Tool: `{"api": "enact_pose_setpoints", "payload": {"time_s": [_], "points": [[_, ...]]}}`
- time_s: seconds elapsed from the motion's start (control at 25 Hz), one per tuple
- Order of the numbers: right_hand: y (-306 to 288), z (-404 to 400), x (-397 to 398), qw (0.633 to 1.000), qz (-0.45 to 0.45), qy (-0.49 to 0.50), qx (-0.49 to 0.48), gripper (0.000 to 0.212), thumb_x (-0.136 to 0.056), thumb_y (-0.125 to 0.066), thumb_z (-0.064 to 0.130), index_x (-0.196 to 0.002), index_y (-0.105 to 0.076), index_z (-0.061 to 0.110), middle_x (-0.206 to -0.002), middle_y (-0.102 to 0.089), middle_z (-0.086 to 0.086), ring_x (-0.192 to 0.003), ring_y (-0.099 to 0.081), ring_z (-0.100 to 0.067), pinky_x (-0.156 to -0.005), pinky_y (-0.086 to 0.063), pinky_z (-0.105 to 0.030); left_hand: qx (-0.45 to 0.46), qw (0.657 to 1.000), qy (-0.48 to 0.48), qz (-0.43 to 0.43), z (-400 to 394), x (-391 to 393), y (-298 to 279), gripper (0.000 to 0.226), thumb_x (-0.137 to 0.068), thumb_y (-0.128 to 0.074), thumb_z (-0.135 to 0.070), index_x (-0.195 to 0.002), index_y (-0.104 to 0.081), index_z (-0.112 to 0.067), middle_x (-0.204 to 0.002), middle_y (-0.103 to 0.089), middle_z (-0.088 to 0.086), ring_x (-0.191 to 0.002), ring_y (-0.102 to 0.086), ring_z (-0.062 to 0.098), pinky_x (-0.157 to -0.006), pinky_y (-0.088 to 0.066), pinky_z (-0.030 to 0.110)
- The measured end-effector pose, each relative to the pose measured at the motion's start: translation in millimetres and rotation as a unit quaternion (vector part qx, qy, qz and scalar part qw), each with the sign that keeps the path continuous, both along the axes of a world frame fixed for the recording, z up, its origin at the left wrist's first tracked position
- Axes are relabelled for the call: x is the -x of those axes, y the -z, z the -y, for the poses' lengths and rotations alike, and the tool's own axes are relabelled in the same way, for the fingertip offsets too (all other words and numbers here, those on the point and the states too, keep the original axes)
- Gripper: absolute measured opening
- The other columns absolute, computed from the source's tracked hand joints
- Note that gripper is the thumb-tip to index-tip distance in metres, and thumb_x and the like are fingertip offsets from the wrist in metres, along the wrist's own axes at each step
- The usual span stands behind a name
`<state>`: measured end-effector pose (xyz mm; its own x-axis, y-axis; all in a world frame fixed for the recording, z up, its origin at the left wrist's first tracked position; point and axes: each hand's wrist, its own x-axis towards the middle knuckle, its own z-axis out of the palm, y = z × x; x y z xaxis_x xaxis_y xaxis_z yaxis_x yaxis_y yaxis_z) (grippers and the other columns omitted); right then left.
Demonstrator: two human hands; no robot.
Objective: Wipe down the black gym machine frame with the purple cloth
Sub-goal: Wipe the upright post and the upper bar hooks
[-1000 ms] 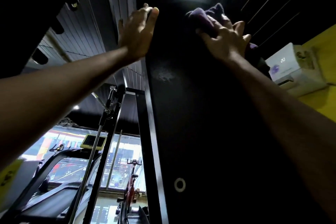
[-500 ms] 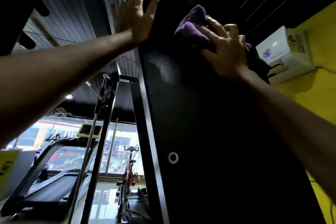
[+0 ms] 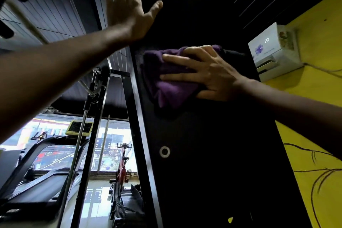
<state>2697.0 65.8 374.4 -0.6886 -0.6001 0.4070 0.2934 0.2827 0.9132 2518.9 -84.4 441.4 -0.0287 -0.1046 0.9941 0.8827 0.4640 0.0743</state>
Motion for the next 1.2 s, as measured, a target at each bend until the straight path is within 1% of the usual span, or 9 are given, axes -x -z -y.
{"api": "enact_pose_setpoints", "payload": {"time_s": [0.12, 0.28, 0.44, 0.56, 0.8, 0.96, 1.04, 1.12, 1.2], "points": [[-9.1, -15.0, -10.5, 0.978, -0.156, -0.043, 0.131, 0.065, -0.083, -0.03, 0.06, -0.144, -0.027, 0.039, -0.154, -0.029, -0.002, -0.125, -0.035, -0.032, -0.101, -0.031, -0.049, 0.021, 0.999, -0.029, -0.023, 1.0, -5.9, 10.2, 0.076, -0.097, -0.023, -0.06, -0.151, -0.015, -0.009, -0.16, -0.005, 0.012, -0.148, 0.005, 0.024, -0.117, 0.008, 0.045], [36.8, -3.4, 18.5, 0.865, -0.367, -0.067, 0.335, 0.068, -0.082, -0.03, 0.065, -0.146, -0.027, 0.041, -0.157, -0.021, -0.002, -0.132, -0.028, -0.033, -0.1, -0.025, -0.046, 0.074, 0.997, 0.001, -0.033, -9.8, -19.1, 32.9, 0.07, -0.098, -0.025, -0.057, -0.152, -0.015, -0.014, -0.161, -0.003, 0.008, -0.148, 0.006, 0.021, -0.117, 0.009, 0.045], [58.0, -25.1, -7.9, 0.983, -0.131, -0.044, 0.119, 0.065, -0.08, -0.038, 0.054, -0.142, -0.034, 0.037, -0.153, -0.03, -0.004, -0.123, -0.035, -0.031, -0.095, -0.029, -0.042, 0.103, 0.991, -0.021, -0.086, -26.7, -24.1, 68.4, 0.066, -0.099, -0.028, -0.052, -0.153, -0.013, -0.016, -0.161, -0.003, 0.006, -0.148, 0.004, 0.021, -0.116, 0.009, 0.045], [28.2, -57.2, -40.6, 0.985, -0.126, -0.033, 0.111, 0.064, -0.079, -0.038, 0.049, -0.142, -0.031, 0.038, -0.152, -0.032, -0.005, -0.122, -0.035, -0.028, -0.099, -0.033, -0.046, 0.093, 0.989, -0.027, -0.116, -28.3, -17.7, 83.8, 0.069, -0.098, -0.03, -0.055, -0.152, -0.015, -0.015, -0.161, -0.006, 0.007, -0.148, 0.002, 0.023, -0.116, 0.008, 0.046], [48.5, -28.5, -12.5, 0.762, -0.444, -0.083, 0.464, 0.081, -0.075, -0.018, 0.073, -0.148, -0.024, 0.038, -0.156, -0.021, -0.005, -0.135, -0.024, -0.033, -0.105, -0.024, -0.049, 0.099, 0.988, -0.029, -0.117, -32.0, -15.8, 88.8, 0.072, -0.096, -0.031, -0.057, -0.152, -0.014, -0.015, -0.161, -0.006, 0.007, -0.148, 0.002, 0.024, -0.115, 0.009, 0.046], [87.3, -30.6, -7.8, 0.937, -0.254, -0.075, 0.226, 0.063, -0.083, -0.038, 0.058, -0.142, -0.036, 0.036, -0.151, -0.033, -0.009, -0.125, -0.034, -0.033, -0.096, -0.03, -0.046, 0.087, 0.989, -0.019, -0.119, -31.5, -16.5, 89.4, 0.071, -0.097, -0.034, -0.054, -0.152, -0.015, -0.014, -0.16, -0.007, 0.009, -0.148, 0.0, 0.025, -0.116, 0.008, 0.047], [70.9, -55.4, -40.3, 0.977, -0.146, -0.047, 0.151, 0.063, -0.08, -0.041, 0.05, -0.141, -0.035, 0.035, -0.15, -0.035, -0.008, -0.121, -0.037, -0.03, -0.098, -0.033, -0.046, 0.089, 0.988, -0.012, -0.123, -30.8, -15.4, 92.4, 0.07, -0.098, -0.034, -0.053, -0.152, -0.016, -0.014, -0.16, -0.008, 0.009, -0.148, 0.0, 0.026, -0.116, 0.008, 0.047], [64.1, -70.6, -56.7, 0.941, -0.228, -0.068, 0.241, 0.067, -0.079, -0.038, 0.05, -0.144, -0.034, 0.034, -0.15, -0.035, -0.008, -0.121, -0.038, -0.032, -0.097, -0.036, -0.053, 0.099, 0.987, -0.007, -0.127, -29.1, -12.5, 99.1, 0.071, -0.096, -0.03, -0.056, -0.152, -0.017, -0.013, -0.16, -0.009, 0.01, -0.148, 0.0, 0.026, -0.116, 0.007, 0.047], [73.2, -64.8, -53.1, 0.821, -0.38, -0.115, 0.41, 0.074, -0.078, -0.027, 0.064, -0.145, -0.032, 0.035, -0.152, -0.032, -0.007, -0.126, -0.034, -0.034, -0.1, -0.032, -0.05, 0.107, 0.986, 0.0, -0.126, -28.6, -10.8, 105.2, 0.075, -0.091, -0.024, -0.057, -0.152, -0.018, -0.014, -0.16, -0.009, 0.009, -0.148, 0.0, 0.026, -0.116, 0.007, 0.046]]}}
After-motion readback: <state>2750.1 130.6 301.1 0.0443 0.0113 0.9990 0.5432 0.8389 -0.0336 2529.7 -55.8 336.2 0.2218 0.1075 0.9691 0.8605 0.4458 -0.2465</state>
